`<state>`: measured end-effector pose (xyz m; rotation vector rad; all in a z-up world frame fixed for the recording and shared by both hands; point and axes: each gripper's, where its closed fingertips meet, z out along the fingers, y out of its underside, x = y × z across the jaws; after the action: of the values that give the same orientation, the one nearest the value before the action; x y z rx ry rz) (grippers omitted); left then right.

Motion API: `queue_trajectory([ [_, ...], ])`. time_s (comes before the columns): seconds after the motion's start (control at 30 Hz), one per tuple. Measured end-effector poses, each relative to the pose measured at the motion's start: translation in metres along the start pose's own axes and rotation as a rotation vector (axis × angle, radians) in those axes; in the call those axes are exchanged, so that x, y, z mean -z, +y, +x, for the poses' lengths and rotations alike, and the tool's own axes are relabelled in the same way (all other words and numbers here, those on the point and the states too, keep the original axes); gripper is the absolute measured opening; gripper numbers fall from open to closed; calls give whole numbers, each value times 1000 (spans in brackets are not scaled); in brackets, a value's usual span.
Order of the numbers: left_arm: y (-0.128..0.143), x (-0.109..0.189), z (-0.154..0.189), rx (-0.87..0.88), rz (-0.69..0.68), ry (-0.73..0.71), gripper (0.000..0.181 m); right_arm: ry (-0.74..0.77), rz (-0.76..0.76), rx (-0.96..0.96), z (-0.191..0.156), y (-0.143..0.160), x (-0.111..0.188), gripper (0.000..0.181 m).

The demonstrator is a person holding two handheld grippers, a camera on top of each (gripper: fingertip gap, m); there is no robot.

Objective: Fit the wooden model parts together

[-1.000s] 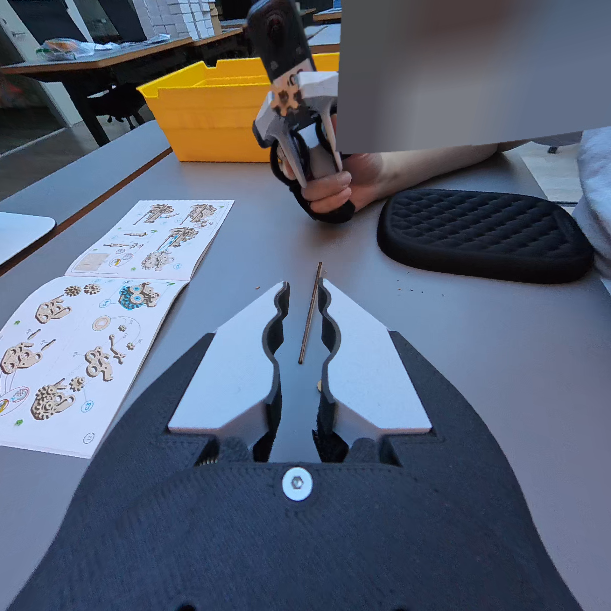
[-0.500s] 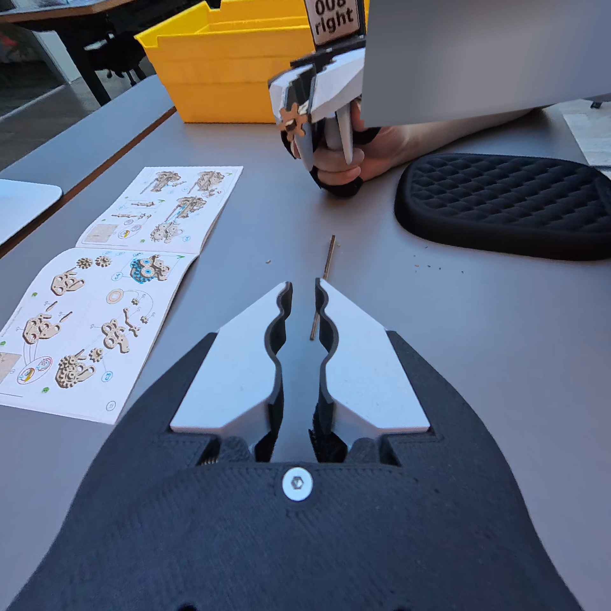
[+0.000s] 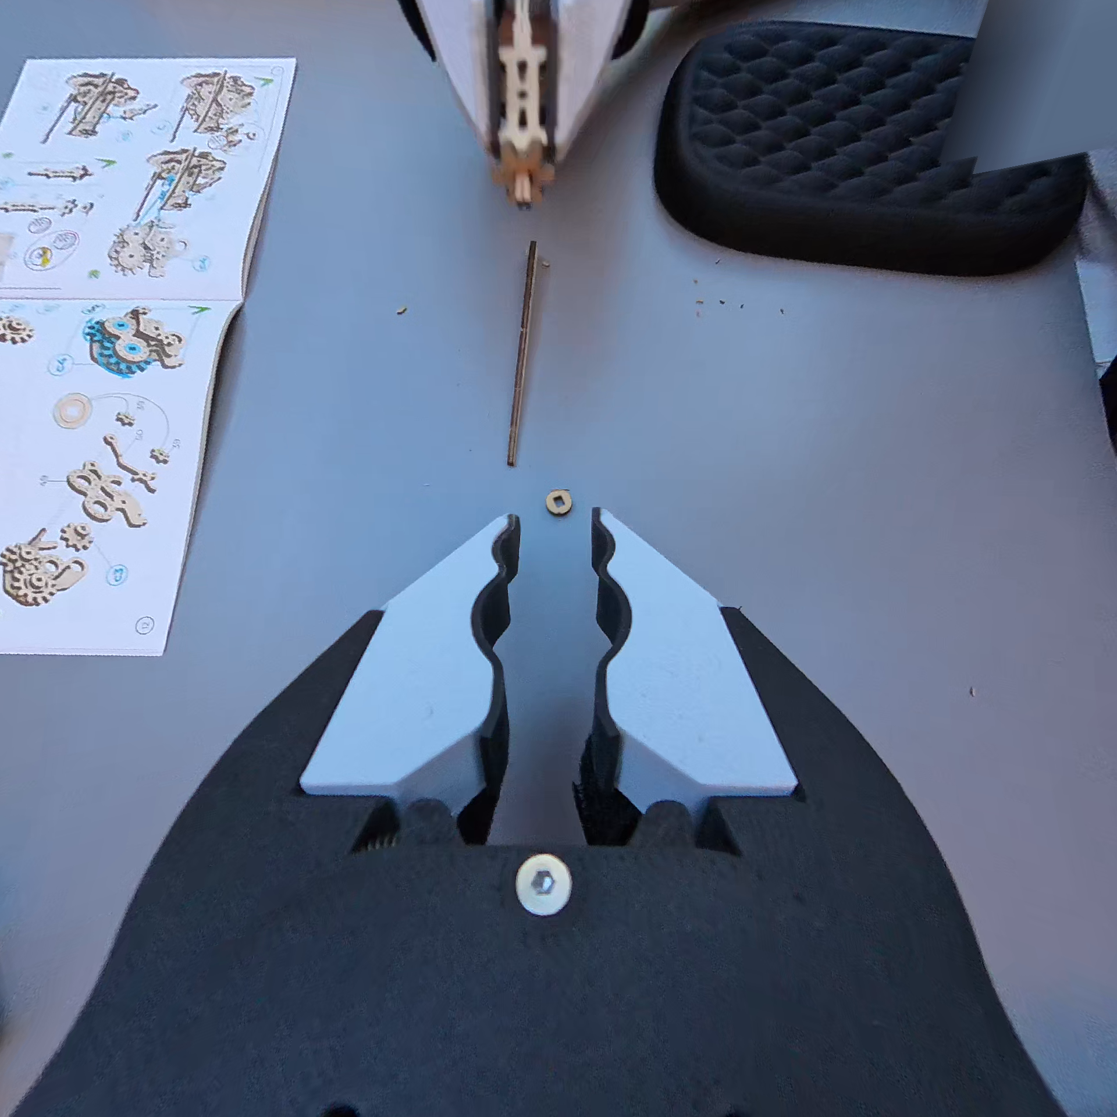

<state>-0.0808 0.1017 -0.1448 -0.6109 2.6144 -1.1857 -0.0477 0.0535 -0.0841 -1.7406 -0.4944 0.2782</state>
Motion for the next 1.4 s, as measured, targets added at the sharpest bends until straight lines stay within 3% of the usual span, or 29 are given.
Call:
queue_trajectory([
  [0.13,5,-2,1,-10,-33,3,23,-79,-276,-37,-11,35,-25,10],
  [0.27,15,3,-1,-19,-85,-12,17,-105,-431,-26,-14,50,-33,10],
  [0.43,11,16,-18,47,12,-47,17,-275,-609,-85,-16,39,-48,10],
  [0.57,-2,30,-36,101,153,-101,15,-319,-755,-63,-7,43,-59,10],
  [0.7,1,31,-41,118,158,-113,15,-356,-883,-45,-8,50,-63,10],
  [1.13,-6,36,-40,102,169,-131,15,-358,-1110,67,-7,60,-62,10],
  [1.4,-7,40,-41,104,176,-141,15,-371,-1169,138,-11,58,-65,10],
])
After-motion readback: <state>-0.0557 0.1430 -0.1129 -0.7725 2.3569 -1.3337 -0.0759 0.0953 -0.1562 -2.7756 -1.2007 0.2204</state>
